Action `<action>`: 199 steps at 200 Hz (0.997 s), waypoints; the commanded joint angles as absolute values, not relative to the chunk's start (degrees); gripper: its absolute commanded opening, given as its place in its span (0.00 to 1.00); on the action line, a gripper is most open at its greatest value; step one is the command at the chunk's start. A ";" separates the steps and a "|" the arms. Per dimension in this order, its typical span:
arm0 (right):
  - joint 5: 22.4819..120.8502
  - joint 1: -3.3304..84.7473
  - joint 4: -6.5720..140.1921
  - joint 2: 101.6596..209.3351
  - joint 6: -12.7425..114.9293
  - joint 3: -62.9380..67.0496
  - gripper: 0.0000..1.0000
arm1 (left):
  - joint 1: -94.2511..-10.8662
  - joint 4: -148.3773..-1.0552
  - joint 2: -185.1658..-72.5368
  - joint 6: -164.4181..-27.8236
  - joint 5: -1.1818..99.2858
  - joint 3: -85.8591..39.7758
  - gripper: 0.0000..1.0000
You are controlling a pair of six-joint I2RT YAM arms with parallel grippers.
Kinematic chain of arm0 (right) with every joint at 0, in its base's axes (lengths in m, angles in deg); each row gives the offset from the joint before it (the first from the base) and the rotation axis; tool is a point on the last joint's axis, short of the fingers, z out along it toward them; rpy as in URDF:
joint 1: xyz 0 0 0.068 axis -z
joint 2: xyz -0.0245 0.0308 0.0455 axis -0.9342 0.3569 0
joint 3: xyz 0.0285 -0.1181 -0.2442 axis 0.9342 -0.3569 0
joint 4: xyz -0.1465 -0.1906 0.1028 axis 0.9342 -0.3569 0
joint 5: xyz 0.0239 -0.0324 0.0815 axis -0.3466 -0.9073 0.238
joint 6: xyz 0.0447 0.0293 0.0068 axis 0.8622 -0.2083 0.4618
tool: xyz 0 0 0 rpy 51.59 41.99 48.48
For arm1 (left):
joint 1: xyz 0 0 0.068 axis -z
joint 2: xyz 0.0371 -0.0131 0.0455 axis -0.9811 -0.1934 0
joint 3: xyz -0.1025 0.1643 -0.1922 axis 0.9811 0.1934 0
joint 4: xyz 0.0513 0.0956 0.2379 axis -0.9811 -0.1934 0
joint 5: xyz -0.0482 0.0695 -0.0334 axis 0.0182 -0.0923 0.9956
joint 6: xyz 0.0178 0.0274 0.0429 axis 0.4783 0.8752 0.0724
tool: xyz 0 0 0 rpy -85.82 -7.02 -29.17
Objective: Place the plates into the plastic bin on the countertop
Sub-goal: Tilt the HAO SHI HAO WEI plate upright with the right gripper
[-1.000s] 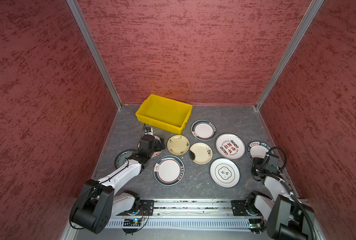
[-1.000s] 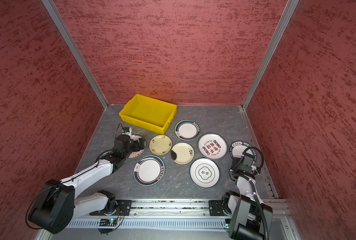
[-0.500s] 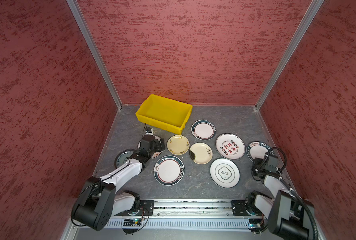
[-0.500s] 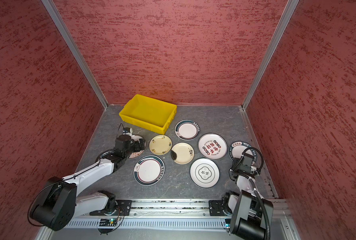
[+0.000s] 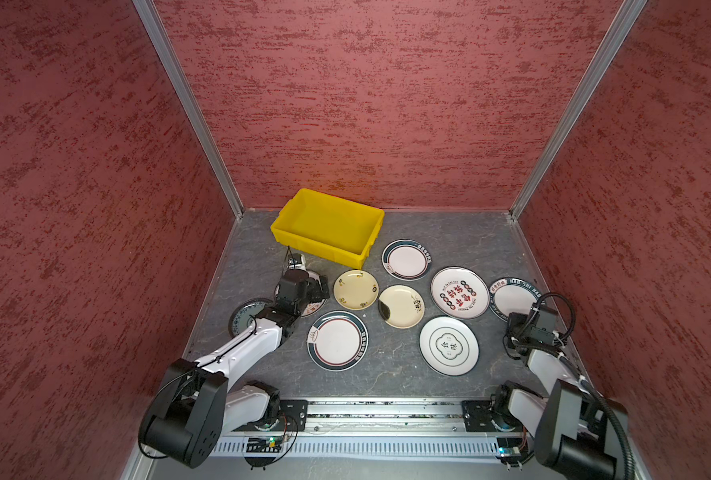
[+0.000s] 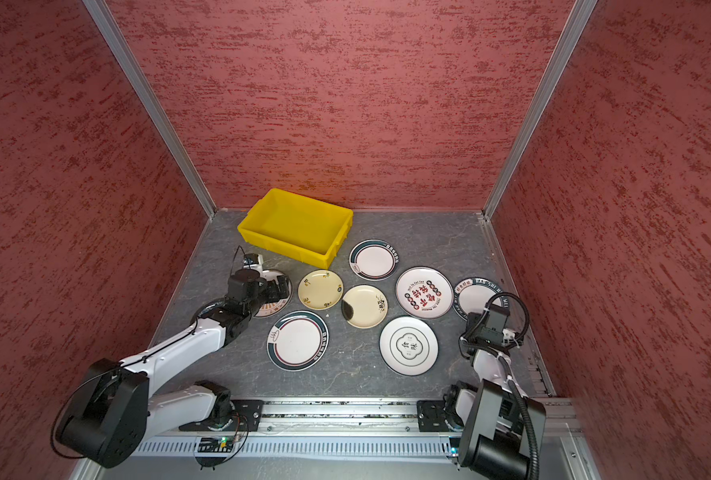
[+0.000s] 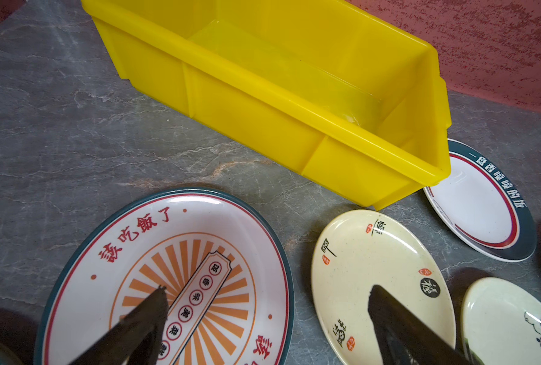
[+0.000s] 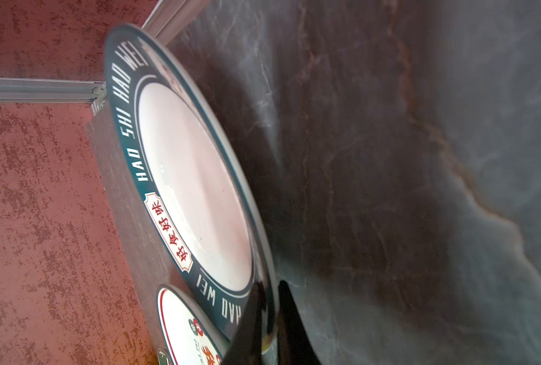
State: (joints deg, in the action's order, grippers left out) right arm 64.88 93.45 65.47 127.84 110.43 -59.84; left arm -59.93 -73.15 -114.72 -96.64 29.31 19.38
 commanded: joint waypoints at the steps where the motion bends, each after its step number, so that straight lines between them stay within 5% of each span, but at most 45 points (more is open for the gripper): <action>1: 62.70 93.25 58.65 127.37 107.18 -58.97 0.08 | -60.24 -73.58 -113.73 -96.39 29.49 18.65 0.99; 18: 62.92 93.26 59.77 126.15 106.56 -59.28 0.00 | -60.30 -73.56 -113.64 -96.39 29.76 18.65 0.99; 199: 54.87 93.30 46.79 117.93 90.83 -46.65 0.00 | -60.13 -73.01 -110.14 -96.57 31.05 20.05 0.99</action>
State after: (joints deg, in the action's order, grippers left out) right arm 58.21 93.45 48.68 119.99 93.80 -49.09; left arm -59.93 -73.42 -111.09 -96.64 30.58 19.38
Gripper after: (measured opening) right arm 0.073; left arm 0.994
